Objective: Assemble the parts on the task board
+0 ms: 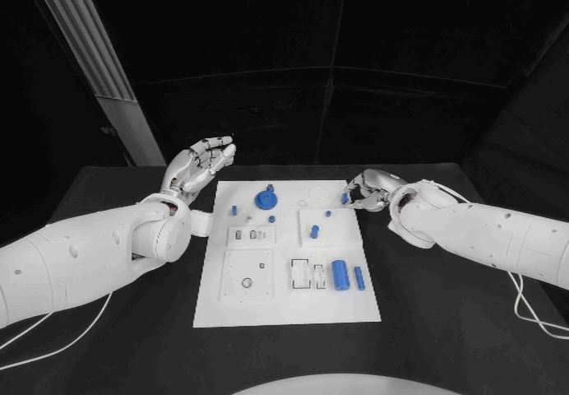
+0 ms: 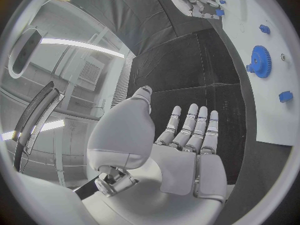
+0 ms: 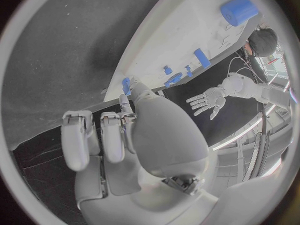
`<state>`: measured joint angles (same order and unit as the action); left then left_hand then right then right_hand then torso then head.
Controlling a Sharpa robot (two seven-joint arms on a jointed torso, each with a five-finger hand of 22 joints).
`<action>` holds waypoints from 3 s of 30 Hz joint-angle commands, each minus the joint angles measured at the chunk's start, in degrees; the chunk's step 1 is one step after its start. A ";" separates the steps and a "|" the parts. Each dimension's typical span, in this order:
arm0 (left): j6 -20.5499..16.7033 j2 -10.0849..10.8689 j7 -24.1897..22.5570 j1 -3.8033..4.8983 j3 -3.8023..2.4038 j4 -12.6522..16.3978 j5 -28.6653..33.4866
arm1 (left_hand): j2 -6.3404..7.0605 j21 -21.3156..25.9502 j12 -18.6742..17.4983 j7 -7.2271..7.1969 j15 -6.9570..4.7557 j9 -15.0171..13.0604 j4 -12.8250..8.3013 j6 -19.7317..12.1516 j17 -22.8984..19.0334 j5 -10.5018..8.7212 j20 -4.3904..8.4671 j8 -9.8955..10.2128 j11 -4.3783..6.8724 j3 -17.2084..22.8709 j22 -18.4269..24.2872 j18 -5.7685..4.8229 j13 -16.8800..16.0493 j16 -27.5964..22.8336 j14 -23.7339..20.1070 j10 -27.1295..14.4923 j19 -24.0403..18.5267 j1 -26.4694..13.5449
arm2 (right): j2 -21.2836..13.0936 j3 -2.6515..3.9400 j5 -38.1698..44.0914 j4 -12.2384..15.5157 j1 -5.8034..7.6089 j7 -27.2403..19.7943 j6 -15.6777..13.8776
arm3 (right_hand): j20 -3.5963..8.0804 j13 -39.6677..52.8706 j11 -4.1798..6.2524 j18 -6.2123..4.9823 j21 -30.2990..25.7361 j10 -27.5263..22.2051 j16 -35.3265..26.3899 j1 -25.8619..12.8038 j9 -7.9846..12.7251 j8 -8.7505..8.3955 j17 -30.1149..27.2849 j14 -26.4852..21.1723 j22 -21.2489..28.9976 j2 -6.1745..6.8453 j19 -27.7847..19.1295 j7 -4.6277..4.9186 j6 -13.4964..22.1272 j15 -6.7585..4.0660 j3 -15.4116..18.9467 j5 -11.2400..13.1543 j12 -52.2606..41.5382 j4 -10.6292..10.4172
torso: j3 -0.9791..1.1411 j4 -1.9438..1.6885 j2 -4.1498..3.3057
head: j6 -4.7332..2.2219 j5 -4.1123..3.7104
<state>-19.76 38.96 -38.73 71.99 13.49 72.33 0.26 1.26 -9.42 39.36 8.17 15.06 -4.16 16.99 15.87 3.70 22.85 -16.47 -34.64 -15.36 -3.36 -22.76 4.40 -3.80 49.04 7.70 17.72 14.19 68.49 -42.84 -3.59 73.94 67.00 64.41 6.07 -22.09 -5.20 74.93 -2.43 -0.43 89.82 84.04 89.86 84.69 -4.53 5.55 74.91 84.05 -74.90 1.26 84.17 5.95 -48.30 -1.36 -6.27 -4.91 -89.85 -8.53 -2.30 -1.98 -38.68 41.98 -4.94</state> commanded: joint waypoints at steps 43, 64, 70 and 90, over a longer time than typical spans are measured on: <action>0.48 0.09 -15.70 0.10 -0.03 0.18 -0.34 | -0.78 0.24 0.41 8.92 0.09 0.10 -0.19 -0.51 0.01 0.08 -0.06 -0.55 0.03 0.23 -0.01 0.90 0.04 0.21 -0.23 -0.41 -0.35 0.27 | 1.58 0.02 0.43 -1.53 0.05 -0.19 0.60 | 1.48 15.07 1.49 0.43 0.18 5.96 0.14 -0.34 -0.50 2.27 15.09 5.95 -15.10 -2.22 5.83 -1.54 -7.22 -1.43 -1.00 -0.37 -0.15 -0.39 | 0.02 0.00 0.06 | 0.00 0.42; 0.39 0.17 -15.65 0.10 -0.03 0.10 -0.34 | -0.91 0.23 0.49 8.92 0.08 0.12 -0.19 -0.54 0.01 0.14 -0.06 -0.64 0.03 0.24 0.01 0.91 0.04 0.23 -0.23 -0.43 -0.40 0.47 | 0.79 0.06 0.27 0.45 0.06 -4.62 -9.43 | 1.57 15.07 1.42 0.43 0.18 5.96 0.14 0.32 -0.87 3.32 15.09 5.95 -15.10 -2.77 5.83 -1.45 -12.86 -1.43 -1.28 -0.16 -0.15 0.40 | 0.03 0.11 0.15 | -0.40 0.96; 0.39 -0.05 -15.59 0.10 -0.03 -0.15 -0.34 | -0.91 0.23 0.49 8.92 0.08 0.12 -0.19 -0.54 0.01 0.14 -0.06 -0.64 0.03 0.24 0.01 0.91 0.04 0.23 -0.23 -0.43 -0.40 0.47 | -1.18 0.15 0.09 4.86 0.77 -4.98 -11.70 | 1.54 15.07 1.33 0.43 0.18 5.96 0.14 0.52 -0.85 3.28 15.09 5.95 -15.10 -2.68 5.83 -1.35 -13.20 -1.38 -1.27 -0.19 -0.15 0.59 | -0.12 -0.07 0.19 | -0.39 0.78; 0.32 -0.72 -15.43 0.09 -0.03 -0.74 -0.34 | -0.92 0.22 0.52 8.92 0.08 0.13 -0.19 -0.57 0.01 0.15 -0.06 -0.66 0.03 0.22 0.00 0.91 0.05 0.24 -0.23 -0.44 -0.42 0.53 | 1.34 0.18 0.35 18.00 3.16 3.06 -5.23 | 1.22 15.07 0.59 0.43 0.18 5.96 0.14 0.23 -0.79 3.06 15.09 5.95 -15.10 -2.13 5.83 -0.44 -15.00 -0.89 -0.63 -0.23 -0.15 0.74 | -0.08 0.02 0.22 | 0.08 3.51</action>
<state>-19.78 38.32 -38.73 71.99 13.50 71.63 0.25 0.73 -9.42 39.58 8.17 15.06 -4.09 16.99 15.87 3.70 22.85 -16.47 -35.08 -15.36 -3.36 -22.76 4.40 -3.80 49.04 7.70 17.72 14.19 69.03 -41.81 -3.46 74.00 84.56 67.43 6.35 -29.49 -4.17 74.95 -1.45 -0.43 89.82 83.83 89.86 85.08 -5.02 8.29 74.91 84.05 -74.90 -1.39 83.95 5.26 -59.90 -2.58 -7.30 -5.24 -89.85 -7.78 -2.37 -2.03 -38.52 41.83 -2.01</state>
